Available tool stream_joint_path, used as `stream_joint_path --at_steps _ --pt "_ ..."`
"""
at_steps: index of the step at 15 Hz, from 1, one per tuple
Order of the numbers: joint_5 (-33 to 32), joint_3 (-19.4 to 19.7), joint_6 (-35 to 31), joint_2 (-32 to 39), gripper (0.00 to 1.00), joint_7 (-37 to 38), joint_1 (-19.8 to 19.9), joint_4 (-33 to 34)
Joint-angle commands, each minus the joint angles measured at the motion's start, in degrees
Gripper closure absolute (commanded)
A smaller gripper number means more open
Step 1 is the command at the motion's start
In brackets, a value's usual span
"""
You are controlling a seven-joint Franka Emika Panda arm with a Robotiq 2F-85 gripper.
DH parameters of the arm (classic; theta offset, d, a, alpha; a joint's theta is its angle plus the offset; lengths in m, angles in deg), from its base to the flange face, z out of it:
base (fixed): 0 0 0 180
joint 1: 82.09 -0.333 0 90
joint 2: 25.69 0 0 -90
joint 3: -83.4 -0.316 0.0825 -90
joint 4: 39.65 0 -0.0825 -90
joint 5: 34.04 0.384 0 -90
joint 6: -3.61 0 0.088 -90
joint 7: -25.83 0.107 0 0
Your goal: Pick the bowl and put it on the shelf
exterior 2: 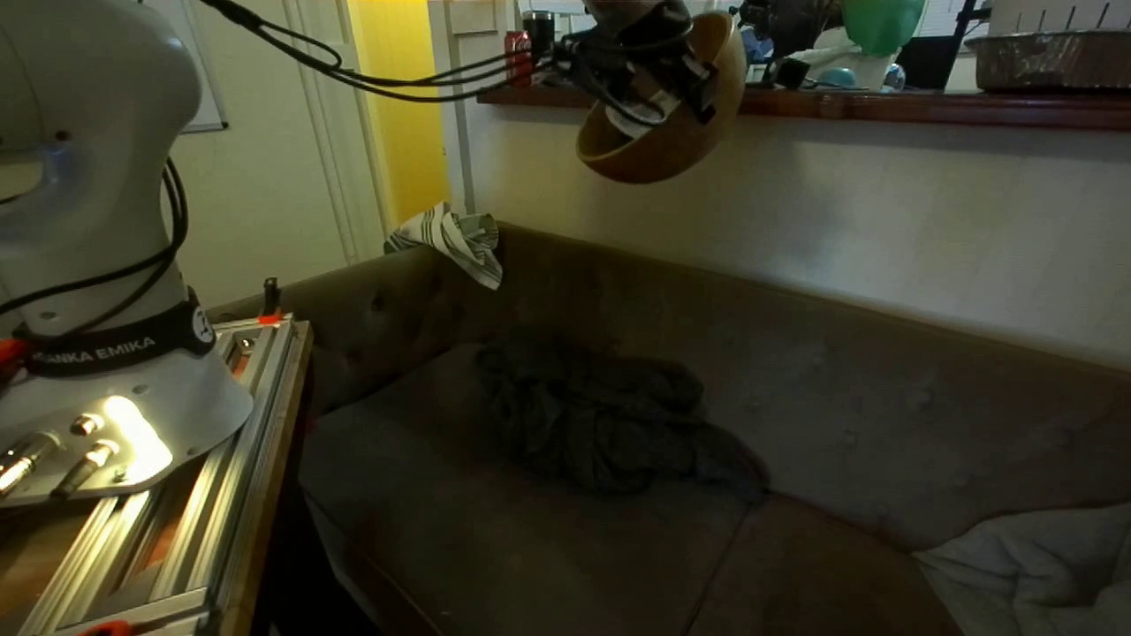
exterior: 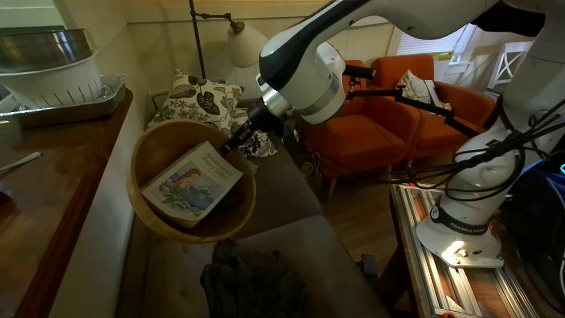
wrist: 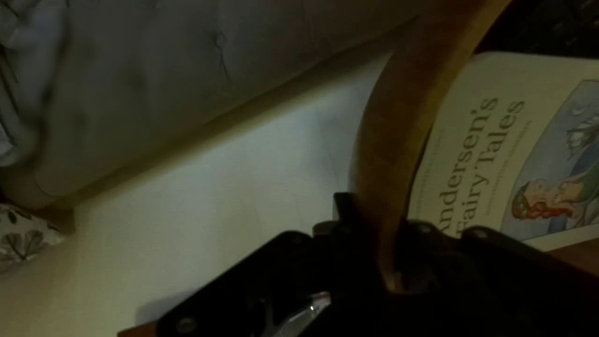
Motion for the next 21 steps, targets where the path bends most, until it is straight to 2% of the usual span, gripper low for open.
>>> stream_joint_path --at_steps 1,2,5,8,9,10,11,13,17,21 --pt "2.19 3.19 11.54 10.98 0.96 1.68 2.71 3.35" --pt "0.20 1.06 5.21 4.36 0.86 0.05 1.09 1.34" --pt "0.20 2.49 9.24 9.24 0.86 0.05 2.58 1.26" --pt "0.20 2.44 9.60 9.68 0.86 -0.02 2.64 0.81" --pt "0.20 2.44 9.65 9.68 0.96 -0.04 2.65 0.78" --pt "0.55 1.70 7.51 9.41 0.96 0.43 2.51 2.56" --pt "0.49 -1.22 2.46 9.15 0.96 2.41 1.39 3.28" --pt "-0.77 -2.93 -1.16 10.87 0.96 4.91 1.62 3.63" --pt "-4.22 -5.66 -6.13 12.61 0.96 11.31 4.22 6.62" --pt "-7.05 -5.64 -4.77 14.92 0.96 17.55 8.37 9.31"
